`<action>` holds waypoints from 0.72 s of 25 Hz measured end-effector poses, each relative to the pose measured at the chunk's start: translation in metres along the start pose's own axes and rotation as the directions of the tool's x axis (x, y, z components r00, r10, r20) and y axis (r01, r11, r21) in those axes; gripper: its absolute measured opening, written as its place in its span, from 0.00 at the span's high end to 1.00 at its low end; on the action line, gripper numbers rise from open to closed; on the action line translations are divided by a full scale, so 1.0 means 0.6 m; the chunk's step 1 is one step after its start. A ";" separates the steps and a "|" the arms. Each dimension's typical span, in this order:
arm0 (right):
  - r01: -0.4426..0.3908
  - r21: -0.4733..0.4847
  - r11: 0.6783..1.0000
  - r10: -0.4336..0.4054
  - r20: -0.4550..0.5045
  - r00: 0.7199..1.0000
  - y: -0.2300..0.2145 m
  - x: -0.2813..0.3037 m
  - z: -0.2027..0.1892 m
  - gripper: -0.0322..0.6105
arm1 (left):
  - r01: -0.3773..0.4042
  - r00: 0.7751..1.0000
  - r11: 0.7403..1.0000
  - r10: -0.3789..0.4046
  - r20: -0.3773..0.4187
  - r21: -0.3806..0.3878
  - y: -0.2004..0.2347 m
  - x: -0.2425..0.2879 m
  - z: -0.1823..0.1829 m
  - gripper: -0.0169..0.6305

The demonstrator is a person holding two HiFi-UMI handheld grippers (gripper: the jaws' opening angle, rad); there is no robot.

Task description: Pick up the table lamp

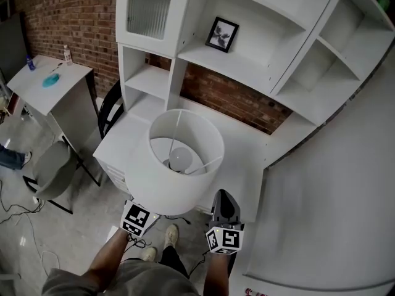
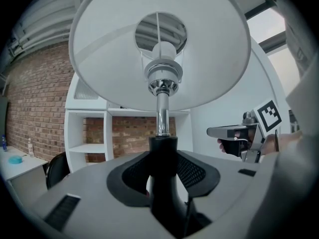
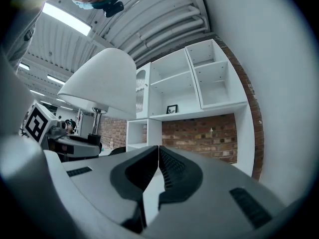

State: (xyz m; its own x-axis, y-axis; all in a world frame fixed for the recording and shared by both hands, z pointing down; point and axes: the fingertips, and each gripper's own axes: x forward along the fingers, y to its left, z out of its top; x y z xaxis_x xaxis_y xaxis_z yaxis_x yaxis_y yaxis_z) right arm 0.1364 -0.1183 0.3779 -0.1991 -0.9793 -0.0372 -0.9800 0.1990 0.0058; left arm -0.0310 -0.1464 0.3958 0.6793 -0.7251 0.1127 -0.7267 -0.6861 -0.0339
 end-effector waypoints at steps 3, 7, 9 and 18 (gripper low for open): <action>-0.003 -0.001 1.000 0.003 -0.007 1.000 0.013 -0.009 -0.003 0.91 | -0.007 1.000 1.000 0.007 -0.001 0.000 0.003 -0.019 -0.003 0.74; -0.004 -0.001 1.000 0.004 -0.008 1.000 0.025 -0.014 -0.002 0.91 | -0.008 1.000 1.000 0.008 0.000 0.003 0.006 -0.030 0.000 0.74; -0.006 0.000 1.000 0.006 -0.007 1.000 0.029 -0.015 -0.001 0.91 | -0.007 1.000 1.000 0.007 0.001 0.009 0.006 -0.032 0.002 0.74; 0.003 -0.012 1.000 -0.003 -0.009 1.000 0.030 -0.015 0.002 0.91 | 0.006 1.000 1.000 -0.006 -0.003 0.019 0.001 -0.026 0.002 0.74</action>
State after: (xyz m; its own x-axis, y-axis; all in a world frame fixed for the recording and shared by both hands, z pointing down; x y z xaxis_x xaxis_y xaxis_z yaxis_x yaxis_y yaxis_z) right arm 0.1207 -0.1060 0.3771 -0.1963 -0.9801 -0.0278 -0.9805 0.1959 0.0173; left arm -0.0419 -0.1354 0.3927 0.6836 -0.7205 0.1163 -0.7202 -0.6918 -0.0521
